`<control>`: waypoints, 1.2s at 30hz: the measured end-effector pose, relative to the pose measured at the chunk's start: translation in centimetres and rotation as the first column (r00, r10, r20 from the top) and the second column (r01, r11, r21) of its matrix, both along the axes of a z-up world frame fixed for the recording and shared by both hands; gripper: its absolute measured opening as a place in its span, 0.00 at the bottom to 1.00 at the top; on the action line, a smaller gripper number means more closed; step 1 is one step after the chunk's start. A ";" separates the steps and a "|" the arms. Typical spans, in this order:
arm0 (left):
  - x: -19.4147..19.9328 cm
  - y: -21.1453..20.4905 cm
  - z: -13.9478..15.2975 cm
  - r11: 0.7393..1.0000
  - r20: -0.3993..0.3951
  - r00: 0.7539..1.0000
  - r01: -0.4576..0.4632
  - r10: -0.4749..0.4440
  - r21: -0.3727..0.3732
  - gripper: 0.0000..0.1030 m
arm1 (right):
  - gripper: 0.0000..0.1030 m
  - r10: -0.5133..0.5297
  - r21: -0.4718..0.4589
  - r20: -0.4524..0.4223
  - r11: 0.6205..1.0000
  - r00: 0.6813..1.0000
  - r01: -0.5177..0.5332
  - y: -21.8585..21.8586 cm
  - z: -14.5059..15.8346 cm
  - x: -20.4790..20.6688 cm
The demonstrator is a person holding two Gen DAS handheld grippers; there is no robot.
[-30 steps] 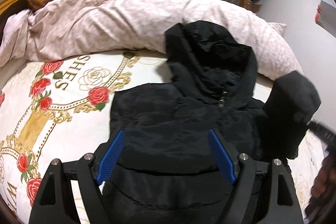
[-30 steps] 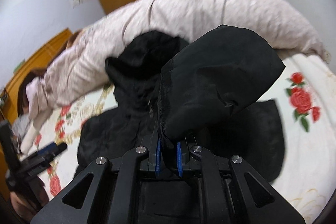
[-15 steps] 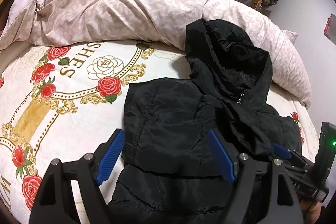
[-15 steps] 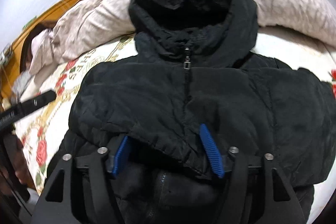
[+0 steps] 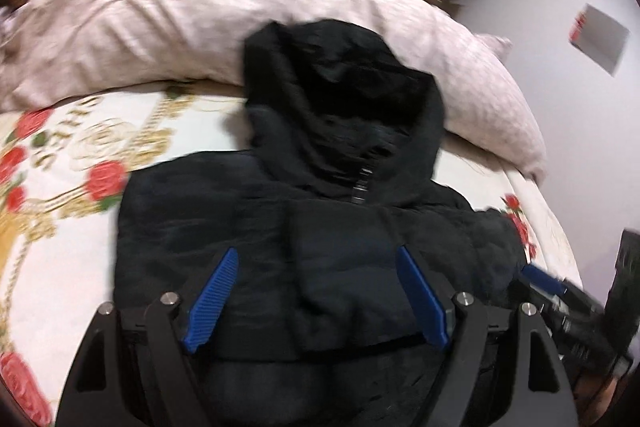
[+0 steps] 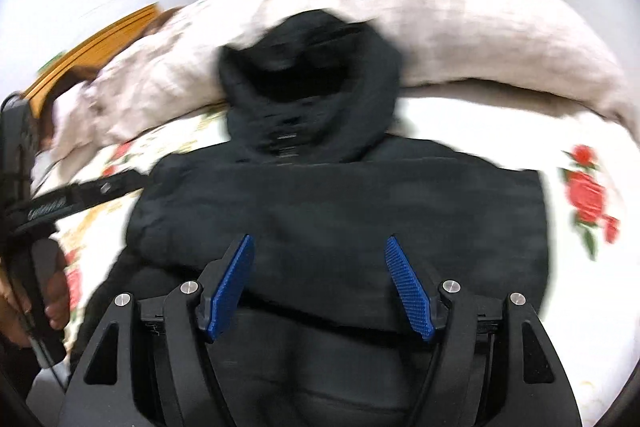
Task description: Fold large clothes
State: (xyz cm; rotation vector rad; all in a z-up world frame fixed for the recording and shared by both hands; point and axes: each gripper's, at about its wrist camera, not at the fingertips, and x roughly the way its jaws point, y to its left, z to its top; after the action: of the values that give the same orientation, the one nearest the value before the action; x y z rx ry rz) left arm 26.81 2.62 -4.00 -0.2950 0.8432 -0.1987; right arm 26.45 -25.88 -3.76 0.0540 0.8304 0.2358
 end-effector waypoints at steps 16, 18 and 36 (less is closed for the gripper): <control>4.3 -3.1 -8.3 0.981 -0.050 0.999 0.022 -0.012 0.194 0.29 | 0.46 -0.164 -0.119 -0.093 0.981 0.982 0.153 -4.2 -8.7 5.2; 4.5 -3.2 -8.3 0.980 -0.052 0.999 0.017 -0.007 0.196 0.29 | 0.46 -0.163 -0.125 -0.096 0.981 0.982 0.151 -4.2 -8.7 5.2; 6.1 -1.1 -7.2 0.973 -0.062 0.998 -0.007 0.022 0.229 0.41 | 0.46 -0.126 -0.160 -0.084 0.981 0.988 0.111 -2.6 -6.5 8.6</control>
State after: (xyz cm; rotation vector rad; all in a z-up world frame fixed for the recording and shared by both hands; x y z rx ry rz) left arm 32.90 1.50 -11.23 -0.0916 0.9185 -0.0768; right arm 35.10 -28.44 -10.28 -0.0317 0.9332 0.0556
